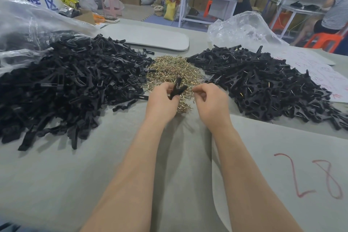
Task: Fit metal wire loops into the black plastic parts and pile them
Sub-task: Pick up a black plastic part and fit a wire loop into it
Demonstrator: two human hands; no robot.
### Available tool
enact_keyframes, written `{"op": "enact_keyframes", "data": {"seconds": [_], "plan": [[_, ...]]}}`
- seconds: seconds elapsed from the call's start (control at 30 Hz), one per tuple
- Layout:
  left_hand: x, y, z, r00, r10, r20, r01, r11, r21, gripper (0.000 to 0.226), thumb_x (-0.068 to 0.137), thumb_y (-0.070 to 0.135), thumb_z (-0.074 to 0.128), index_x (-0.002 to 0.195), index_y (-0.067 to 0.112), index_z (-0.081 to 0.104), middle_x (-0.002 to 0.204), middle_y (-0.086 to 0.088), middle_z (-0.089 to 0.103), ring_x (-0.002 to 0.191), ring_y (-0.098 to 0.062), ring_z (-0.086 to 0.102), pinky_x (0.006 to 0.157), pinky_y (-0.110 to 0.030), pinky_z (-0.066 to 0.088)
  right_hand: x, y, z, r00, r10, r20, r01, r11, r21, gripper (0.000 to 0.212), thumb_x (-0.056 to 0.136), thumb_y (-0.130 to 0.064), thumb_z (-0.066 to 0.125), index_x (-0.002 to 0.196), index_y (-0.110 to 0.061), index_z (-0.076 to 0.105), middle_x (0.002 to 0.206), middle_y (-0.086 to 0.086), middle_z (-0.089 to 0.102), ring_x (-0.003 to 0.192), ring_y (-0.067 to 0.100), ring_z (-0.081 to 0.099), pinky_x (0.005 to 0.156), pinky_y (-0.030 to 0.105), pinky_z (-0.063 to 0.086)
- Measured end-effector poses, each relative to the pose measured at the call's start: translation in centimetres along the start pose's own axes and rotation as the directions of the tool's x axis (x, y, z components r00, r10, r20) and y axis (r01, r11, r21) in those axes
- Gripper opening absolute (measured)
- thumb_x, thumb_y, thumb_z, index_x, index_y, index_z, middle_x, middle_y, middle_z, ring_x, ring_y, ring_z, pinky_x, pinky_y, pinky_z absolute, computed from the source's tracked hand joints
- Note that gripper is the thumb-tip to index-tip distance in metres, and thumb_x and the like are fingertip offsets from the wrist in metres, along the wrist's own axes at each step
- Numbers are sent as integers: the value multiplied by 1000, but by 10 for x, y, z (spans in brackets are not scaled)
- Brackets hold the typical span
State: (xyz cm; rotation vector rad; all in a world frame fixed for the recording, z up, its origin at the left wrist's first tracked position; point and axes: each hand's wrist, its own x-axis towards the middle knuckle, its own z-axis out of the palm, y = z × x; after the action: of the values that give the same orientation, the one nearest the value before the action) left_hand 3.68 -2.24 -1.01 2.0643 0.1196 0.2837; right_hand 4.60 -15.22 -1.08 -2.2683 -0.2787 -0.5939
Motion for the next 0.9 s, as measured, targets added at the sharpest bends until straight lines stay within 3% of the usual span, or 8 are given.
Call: {"op": "enact_keyframes", "data": {"seconds": [0.07,0.17,0.23,0.3,0.53,0.73,0.9], "plan": [[-1,0,0,1000,13,3,-13,999,30,26,89,10,59,114,19,60,104,5,60,95,-18,60,81,-28,44,0,1,-1,999,32,-3,-32,999,36,16,88,-3,57,99,-6,69,90,1,63,82,11,54,77,15,41],[-2,-1,2,998,61,23,-63,989,131,29,89,7,59,116,16,61,113,-2,60,99,-23,60,92,-38,47,4,4,-7,976,201,-79,-178,955,237,12,87,-8,64,98,-3,67,83,2,65,76,12,59,73,10,46],[-3,0,4,993,109,48,-116,974,194,31,88,7,59,118,16,61,114,-4,58,100,-24,59,93,-40,46,6,3,-12,939,343,-6,-305,844,441,15,87,-8,66,98,1,66,78,5,66,68,11,62,70,18,54],[-4,1,6,983,170,71,-181,958,221,32,89,8,59,119,17,61,112,-3,57,100,-24,58,91,-37,45,6,1,-14,913,398,85,-377,749,544,11,86,-5,66,95,2,64,73,6,65,60,6,60,64,16,54],[-6,3,6,946,304,111,-324,908,266,35,88,9,61,122,17,61,111,-2,57,100,-22,56,90,-36,45,7,1,-21,900,402,170,-433,779,453,9,85,-7,68,90,0,66,67,3,63,54,7,51,52,11,44],[-6,2,7,928,341,151,-372,876,306,35,88,10,63,121,20,62,108,0,55,101,-21,54,88,-35,43,8,3,-26,900,397,178,-435,818,376,3,83,-6,70,82,-5,67,63,1,62,40,-6,48,46,6,38],[-5,1,7,924,337,181,-380,862,334,34,88,14,63,121,21,63,107,2,53,103,-21,51,87,-33,41,8,4,-27,901,393,185,-433,850,300,21,81,-8,70,64,-17,64,62,1,62,48,0,48,55,15,39]]}}
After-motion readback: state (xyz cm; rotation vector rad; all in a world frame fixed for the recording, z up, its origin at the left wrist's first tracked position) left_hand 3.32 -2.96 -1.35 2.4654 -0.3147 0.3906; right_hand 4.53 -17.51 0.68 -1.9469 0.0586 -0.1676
